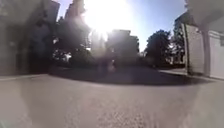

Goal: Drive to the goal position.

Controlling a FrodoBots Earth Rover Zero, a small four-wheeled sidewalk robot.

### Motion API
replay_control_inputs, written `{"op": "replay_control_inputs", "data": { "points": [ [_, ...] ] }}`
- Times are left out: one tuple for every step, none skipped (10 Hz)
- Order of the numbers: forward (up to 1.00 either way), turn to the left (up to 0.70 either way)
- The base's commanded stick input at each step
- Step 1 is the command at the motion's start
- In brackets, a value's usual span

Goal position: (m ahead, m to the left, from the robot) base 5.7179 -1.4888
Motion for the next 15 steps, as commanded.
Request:
{"op": "replay_control_inputs", "data": {
  "points": [
    [0.7, 0.0],
    [0.7, 0.0],
    [0.7, 0.0],
    [0.7, 0.0],
    [0.7, 0.0],
    [0.7, 0.0],
    [0.7, 0.0],
    [0.7, 0.0],
    [0.7, 0.0],
    [0.7, 0.0],
    [0.7, 0.0],
    [0.7, 0.0],
    [0.7, 0.0],
    [0.7, 0.0],
    [0.7, 0.0]
  ]
}}
